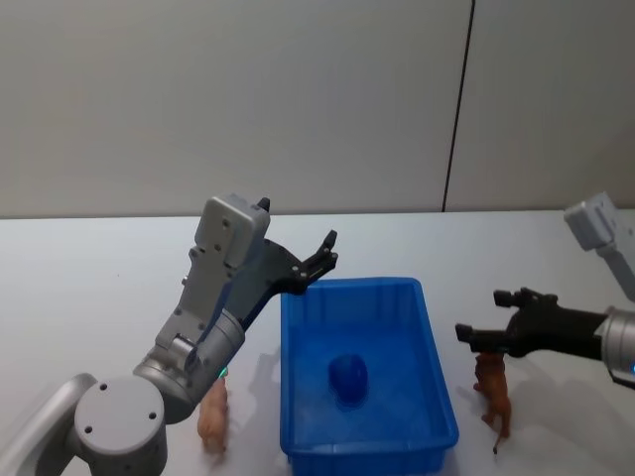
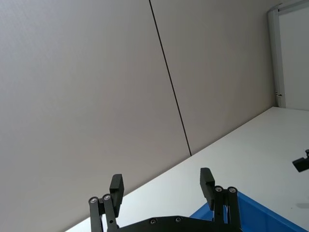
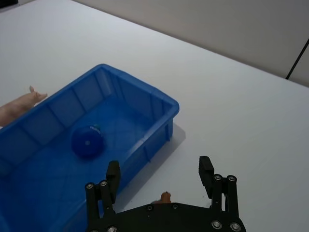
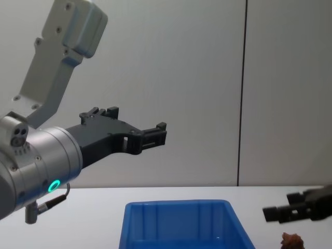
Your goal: Pick up the two dolls from the table and place them into the box.
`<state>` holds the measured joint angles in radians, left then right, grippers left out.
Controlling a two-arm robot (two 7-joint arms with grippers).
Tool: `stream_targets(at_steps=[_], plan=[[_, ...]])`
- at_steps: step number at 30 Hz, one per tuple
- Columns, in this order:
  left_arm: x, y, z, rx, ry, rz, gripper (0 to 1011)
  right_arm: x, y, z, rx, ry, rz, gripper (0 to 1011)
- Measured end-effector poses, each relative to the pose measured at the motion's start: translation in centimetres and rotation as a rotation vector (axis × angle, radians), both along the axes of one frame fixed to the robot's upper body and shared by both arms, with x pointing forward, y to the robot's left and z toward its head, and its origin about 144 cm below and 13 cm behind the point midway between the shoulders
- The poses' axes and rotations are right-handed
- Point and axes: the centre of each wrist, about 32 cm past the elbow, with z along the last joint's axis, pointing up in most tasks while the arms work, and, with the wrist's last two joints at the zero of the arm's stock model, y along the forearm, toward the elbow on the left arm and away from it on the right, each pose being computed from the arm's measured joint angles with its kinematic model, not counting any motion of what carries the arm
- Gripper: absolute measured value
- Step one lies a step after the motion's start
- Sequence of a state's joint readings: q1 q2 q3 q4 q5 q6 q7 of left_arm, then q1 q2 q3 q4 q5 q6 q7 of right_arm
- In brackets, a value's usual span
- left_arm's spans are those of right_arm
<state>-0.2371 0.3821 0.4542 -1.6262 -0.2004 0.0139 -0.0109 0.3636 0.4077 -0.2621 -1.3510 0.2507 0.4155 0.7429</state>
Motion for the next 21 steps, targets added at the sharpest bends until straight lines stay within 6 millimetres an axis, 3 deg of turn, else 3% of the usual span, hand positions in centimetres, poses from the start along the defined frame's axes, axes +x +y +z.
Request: stream_targets(at_steps=[21], plan=[[0.0, 0.0, 0.0, 0.000, 0.000, 0.000, 1001, -0.9, -0.4, -1.6, -0.041, 0.086, -0.017, 1001]])
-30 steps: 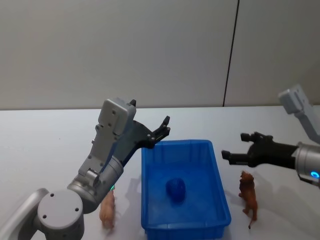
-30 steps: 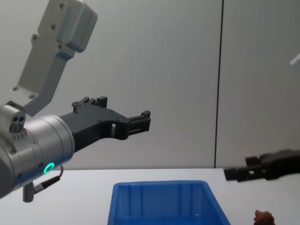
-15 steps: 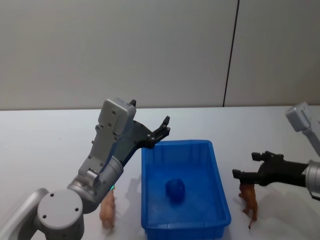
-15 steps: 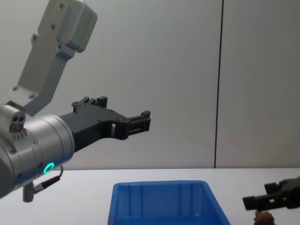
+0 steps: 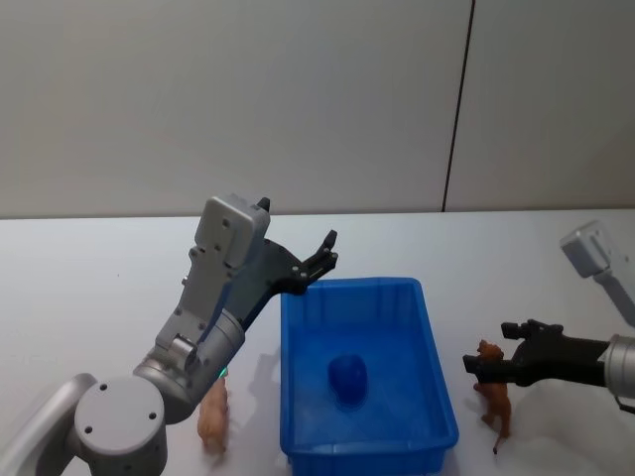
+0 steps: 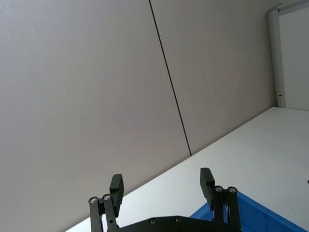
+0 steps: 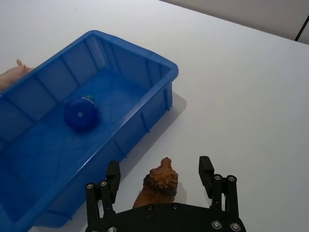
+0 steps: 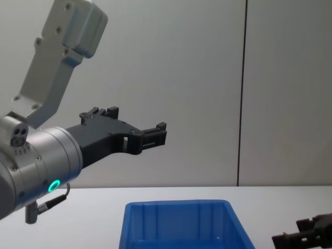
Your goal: Pick up the two dolls from the table and place them into the box.
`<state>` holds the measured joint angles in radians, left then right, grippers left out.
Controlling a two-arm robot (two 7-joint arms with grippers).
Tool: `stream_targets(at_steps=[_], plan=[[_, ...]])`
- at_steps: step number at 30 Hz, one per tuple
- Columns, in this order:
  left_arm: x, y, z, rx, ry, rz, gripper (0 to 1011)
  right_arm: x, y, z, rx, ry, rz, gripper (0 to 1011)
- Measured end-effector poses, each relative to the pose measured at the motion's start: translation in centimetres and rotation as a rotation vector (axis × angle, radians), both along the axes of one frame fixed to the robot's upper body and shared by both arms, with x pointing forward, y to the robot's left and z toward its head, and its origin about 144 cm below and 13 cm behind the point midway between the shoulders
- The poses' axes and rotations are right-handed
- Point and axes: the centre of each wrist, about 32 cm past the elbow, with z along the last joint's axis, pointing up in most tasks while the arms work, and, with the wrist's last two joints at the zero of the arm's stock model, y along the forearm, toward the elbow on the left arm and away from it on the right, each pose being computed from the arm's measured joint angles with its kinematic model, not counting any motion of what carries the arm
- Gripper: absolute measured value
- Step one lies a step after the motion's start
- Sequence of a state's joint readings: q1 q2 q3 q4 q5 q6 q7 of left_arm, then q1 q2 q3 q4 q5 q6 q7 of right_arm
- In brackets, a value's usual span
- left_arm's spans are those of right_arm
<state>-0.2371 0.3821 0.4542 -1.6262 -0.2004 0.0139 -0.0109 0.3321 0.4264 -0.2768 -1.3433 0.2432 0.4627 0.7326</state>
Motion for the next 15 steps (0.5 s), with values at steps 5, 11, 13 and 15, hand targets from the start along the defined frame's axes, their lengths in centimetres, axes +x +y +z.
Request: stream_targets(at_steps=[5, 11, 13, 15], plan=[[0.00, 0.00, 0.00, 0.000, 0.000, 0.000, 1001, 0.11, 0.14, -0.33, -0.006, 0.014, -0.002, 1001], [0.00, 0.00, 0.00, 0.000, 0.000, 0.000, 1001, 0.29, 0.37, -0.75, -0.013, 0.031, -0.006, 904], [0.00, 0.00, 0.00, 0.000, 0.000, 0.000, 1001, 0.34, 0.44, -0.84, -0.014, 0.035, -0.006, 868], [0.00, 0.00, 0.00, 0.000, 0.000, 0.000, 1001, 0.41, 0.55, -0.94, -0.015, 0.039, -0.007, 799]])
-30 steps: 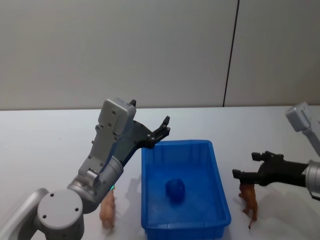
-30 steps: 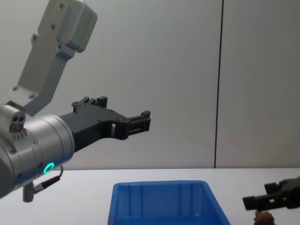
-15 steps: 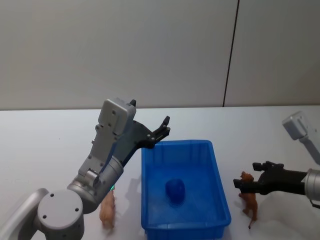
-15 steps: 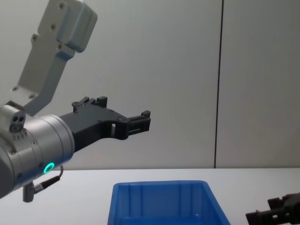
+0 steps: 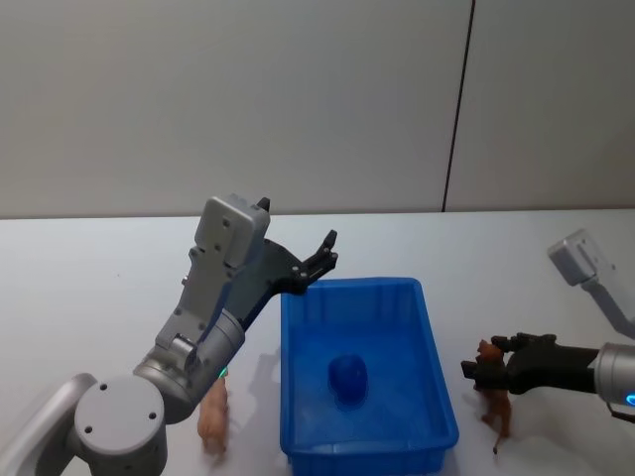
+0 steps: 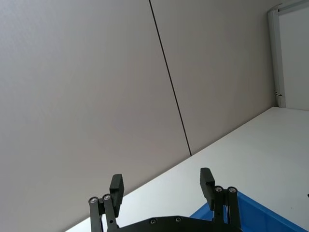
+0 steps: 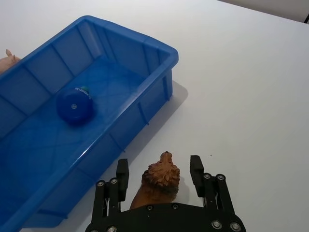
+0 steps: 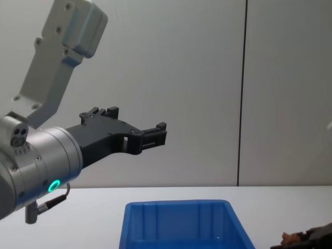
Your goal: Pick up the two dolls from the table and place them into the box.
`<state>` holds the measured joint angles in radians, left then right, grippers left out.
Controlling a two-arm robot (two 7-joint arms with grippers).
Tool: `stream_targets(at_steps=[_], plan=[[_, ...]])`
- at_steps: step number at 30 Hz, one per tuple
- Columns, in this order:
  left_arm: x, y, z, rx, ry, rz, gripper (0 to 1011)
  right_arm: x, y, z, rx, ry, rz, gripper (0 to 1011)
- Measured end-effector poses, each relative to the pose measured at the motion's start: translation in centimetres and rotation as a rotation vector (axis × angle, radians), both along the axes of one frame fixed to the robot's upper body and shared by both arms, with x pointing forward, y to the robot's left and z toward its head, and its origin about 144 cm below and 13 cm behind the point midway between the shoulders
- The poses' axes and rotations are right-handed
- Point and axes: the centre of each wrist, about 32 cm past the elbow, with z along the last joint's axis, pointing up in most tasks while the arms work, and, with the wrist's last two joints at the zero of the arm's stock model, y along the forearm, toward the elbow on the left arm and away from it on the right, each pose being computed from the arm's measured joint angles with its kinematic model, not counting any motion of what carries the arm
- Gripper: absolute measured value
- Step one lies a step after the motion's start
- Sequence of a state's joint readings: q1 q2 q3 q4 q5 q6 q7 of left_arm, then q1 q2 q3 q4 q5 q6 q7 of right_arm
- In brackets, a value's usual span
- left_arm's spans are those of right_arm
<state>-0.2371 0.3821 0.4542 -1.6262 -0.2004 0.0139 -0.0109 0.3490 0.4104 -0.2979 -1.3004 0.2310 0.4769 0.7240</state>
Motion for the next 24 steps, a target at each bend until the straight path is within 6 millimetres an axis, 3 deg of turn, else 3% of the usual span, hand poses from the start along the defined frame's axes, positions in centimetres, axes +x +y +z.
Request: stream_targets(at_steps=[9, 10, 14, 24], plan=[[0.0, 0.0, 0.0, 0.000, 0.000, 0.000, 1001, 0.3, 0.4, -0.2, 0.001, 0.008, -0.005, 535], [0.0, 0.0, 0.0, 0.000, 0.000, 0.000, 1001, 0.4, 0.5, -0.2, 0.001, 0.007, -0.005, 465], [0.0, 0.0, 0.0, 0.000, 0.000, 0.000, 1001, 0.5, 0.6, -0.1, 0.003, 0.004, -0.007, 391], [0.0, 0.0, 0.0, 0.000, 0.000, 0.000, 1001, 1.0, 1.1, 1.2, 0.022, -0.071, 0.003, 391]])
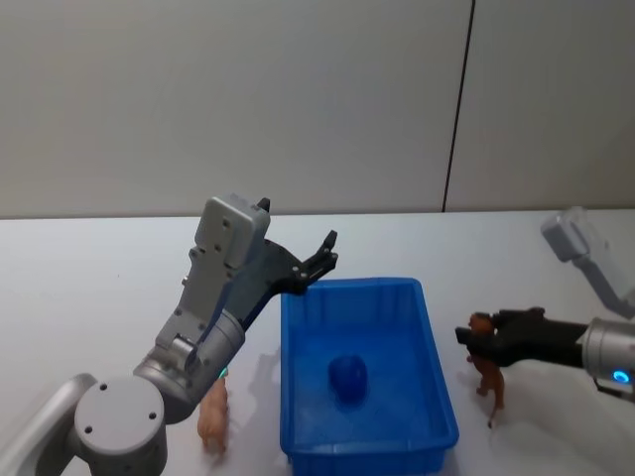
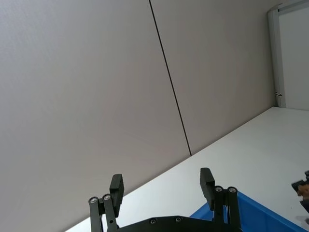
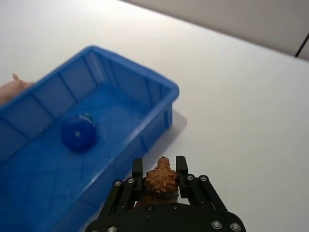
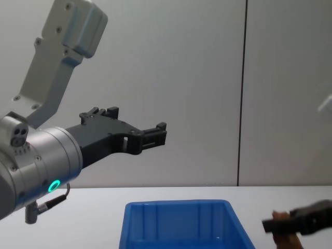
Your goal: Pick up the two dolls from the table and place them into the box.
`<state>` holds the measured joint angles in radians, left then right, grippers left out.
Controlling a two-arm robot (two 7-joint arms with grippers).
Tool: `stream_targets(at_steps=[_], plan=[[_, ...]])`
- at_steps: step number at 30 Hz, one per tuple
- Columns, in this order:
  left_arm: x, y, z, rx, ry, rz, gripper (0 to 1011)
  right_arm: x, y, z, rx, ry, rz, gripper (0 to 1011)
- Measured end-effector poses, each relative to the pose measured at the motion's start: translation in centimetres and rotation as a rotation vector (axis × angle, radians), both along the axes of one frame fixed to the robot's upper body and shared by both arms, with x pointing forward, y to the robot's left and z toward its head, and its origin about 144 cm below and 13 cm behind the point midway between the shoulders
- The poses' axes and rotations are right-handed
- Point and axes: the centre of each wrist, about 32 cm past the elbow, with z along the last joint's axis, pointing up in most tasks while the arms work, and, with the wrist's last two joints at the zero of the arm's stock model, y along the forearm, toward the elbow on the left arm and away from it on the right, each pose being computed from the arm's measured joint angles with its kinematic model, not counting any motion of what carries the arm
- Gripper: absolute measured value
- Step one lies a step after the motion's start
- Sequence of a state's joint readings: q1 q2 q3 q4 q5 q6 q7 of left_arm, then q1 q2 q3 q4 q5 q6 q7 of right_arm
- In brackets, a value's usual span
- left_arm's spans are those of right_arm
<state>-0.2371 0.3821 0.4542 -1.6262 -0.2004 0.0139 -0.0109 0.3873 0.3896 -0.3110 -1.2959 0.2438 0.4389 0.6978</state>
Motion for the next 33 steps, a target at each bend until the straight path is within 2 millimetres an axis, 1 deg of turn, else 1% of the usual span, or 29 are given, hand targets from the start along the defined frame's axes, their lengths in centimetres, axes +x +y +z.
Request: stream_targets(at_steps=[3, 9, 12, 16, 17, 20, 25, 30, 31, 33], plan=[[0.0, 0.0, 0.0, 0.000, 0.000, 0.000, 1001, 0.2, 0.2, 0.6, 0.007, -0.026, 0.006, 391], [0.0, 0.0, 0.0, 0.000, 0.000, 0.000, 1001, 0.8, 0.9, 2.4, 0.034, -0.104, 0.030, 391], [0.0, 0.0, 0.0, 0.000, 0.000, 0.000, 1001, 1.3, 1.5, 3.5, 0.054, -0.147, 0.052, 391], [0.0, 0.0, 0.0, 0.000, 0.000, 0.000, 1001, 2.1, 2.7, 5.0, 0.083, -0.197, 0.094, 391], [0.0, 0.0, 0.0, 0.000, 0.000, 0.000, 1001, 2.1, 2.7, 5.0, 0.083, -0.197, 0.094, 391], [0.0, 0.0, 0.0, 0.000, 0.000, 0.000, 1001, 2.6, 3.7, 5.6, 0.099, -0.216, 0.121, 391], [0.0, 0.0, 0.0, 0.000, 0.000, 0.000, 1001, 3.0, 4.6, 5.8, 0.105, -0.222, 0.151, 391], [0.0, 0.0, 0.0, 0.000, 0.000, 0.000, 1001, 3.3, 5.6, 5.4, 0.098, -0.208, 0.175, 395], [0.0, 0.0, 0.0, 0.000, 0.000, 0.000, 1001, 3.3, 5.7, 5.3, 0.096, -0.206, 0.177, 406], [0.0, 0.0, 0.0, 0.000, 0.000, 0.000, 1001, 3.3, 6.0, 5.0, 0.091, -0.198, 0.184, 475]])
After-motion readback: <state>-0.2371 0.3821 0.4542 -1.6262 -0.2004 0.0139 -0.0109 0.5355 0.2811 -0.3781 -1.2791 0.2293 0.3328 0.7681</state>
